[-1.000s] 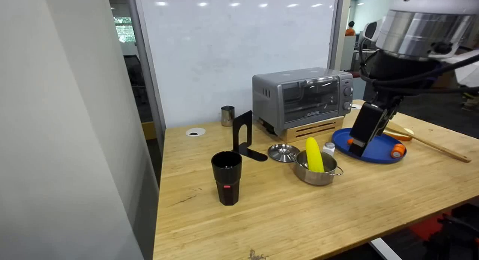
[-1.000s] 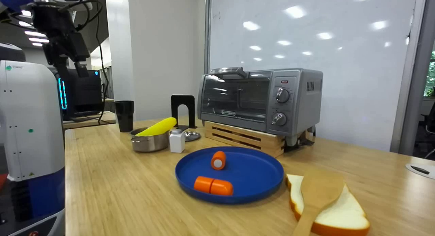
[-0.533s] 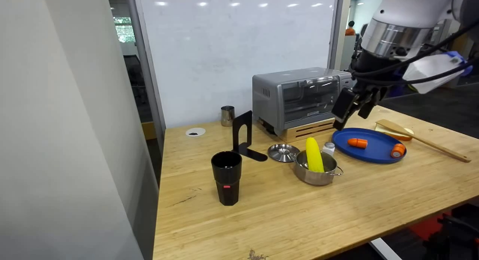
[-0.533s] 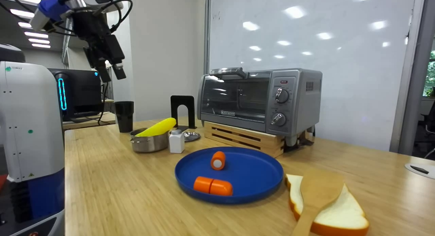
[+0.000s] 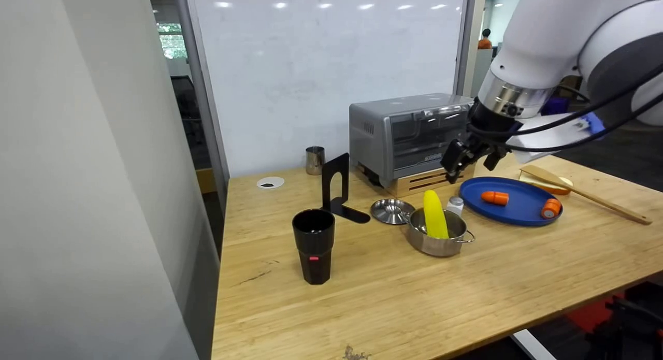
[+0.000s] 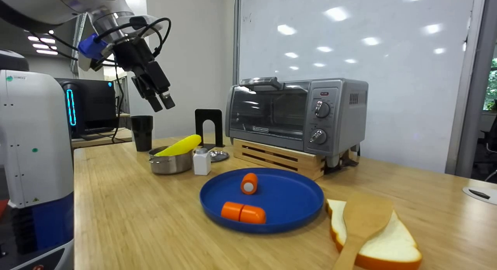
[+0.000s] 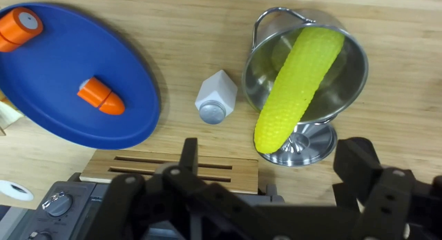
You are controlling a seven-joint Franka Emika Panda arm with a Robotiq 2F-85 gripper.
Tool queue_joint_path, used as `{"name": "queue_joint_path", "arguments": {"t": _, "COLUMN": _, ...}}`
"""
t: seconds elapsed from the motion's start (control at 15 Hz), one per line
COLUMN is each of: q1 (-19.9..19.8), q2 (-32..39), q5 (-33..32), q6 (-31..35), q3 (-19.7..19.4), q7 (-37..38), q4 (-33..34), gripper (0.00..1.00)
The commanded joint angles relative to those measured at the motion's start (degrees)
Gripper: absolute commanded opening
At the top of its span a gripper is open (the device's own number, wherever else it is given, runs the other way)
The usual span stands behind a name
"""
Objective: Take the maize cob from the pot and place it on the plate. Then, pick up the lid and cover the pot
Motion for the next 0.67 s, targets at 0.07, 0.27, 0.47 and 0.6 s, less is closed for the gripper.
{"name": "queue_joint_path", "arguments": {"t": 0.07, "q1": -4.25, "q2": 5.12, "q5": -12.26, "q6": 3.11, "q3": 4.41, "q7": 16.08, "q4": 2.58, "gripper": 1.00}}
{"name": "queue_joint_path", "arguments": {"t": 0.27, "q1": -5.79, "q2": 7.45, "q5": -19.57, "q6": 3.45, "q3": 5.18, "q7": 24.55, "q4": 4.03, "gripper": 1.00}}
{"name": "queue_joint_path", "arguments": {"t": 0.47, "q1": -6.40, "q2": 11.43, "q5": -23.68, "q6": 4.51, "q3": 3.77, "q7": 28.45, "q4": 5.67, "gripper": 1.00}}
{"name": "queue_joint_path", "arguments": {"t": 0.6, "q1": -7.03, "q2": 14.36, "q5": -26.19, "q6": 6.09, "q3": 3.12, "q7": 29.51, "q4": 6.96, "gripper": 1.00}}
